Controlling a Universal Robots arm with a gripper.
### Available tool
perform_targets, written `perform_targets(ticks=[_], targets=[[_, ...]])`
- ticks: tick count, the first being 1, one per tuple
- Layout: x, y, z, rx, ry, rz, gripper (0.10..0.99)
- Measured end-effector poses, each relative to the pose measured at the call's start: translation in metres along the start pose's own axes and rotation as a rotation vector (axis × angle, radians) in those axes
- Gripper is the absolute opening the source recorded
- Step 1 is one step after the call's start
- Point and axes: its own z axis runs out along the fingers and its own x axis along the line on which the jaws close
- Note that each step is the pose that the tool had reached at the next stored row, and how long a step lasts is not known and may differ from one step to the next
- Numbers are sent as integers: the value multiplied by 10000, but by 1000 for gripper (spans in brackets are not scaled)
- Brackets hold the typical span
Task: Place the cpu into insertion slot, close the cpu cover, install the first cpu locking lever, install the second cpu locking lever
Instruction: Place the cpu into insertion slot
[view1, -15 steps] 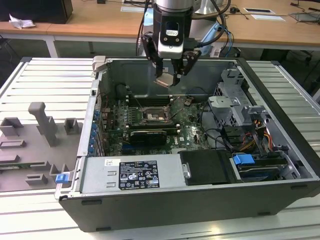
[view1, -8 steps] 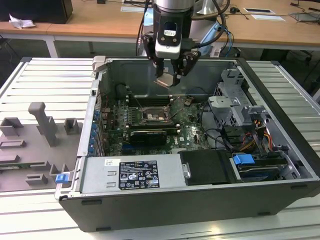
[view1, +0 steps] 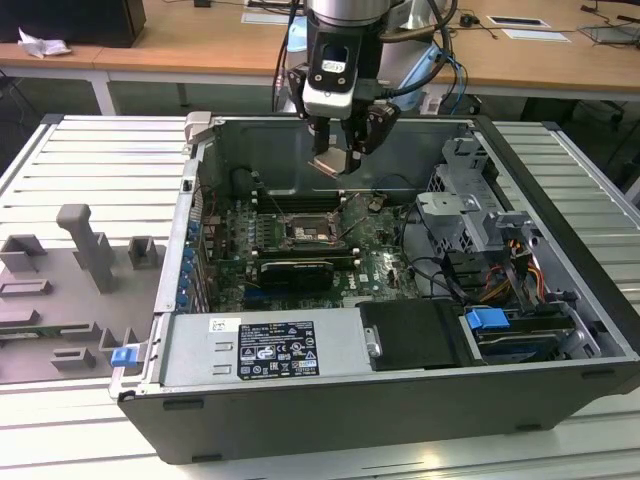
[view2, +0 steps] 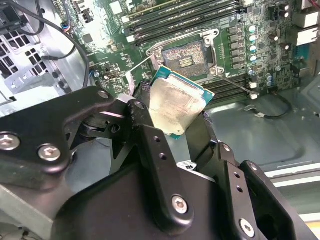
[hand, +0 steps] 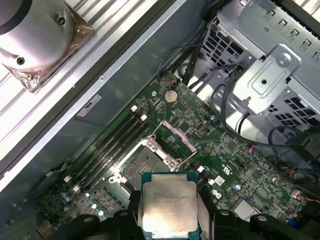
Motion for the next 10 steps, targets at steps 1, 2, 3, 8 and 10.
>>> perform_targets(ticks=[1, 2, 3, 8, 10], targets=[[0, 0, 2, -2, -6, 66, 529], [0, 0, 2, -3, -11, 118, 529], [0, 0, 3, -5, -17, 179, 529], [-1, -1, 17, -13, -54, 548, 529], [-1, -3, 37, -16, -57, 582, 529]])
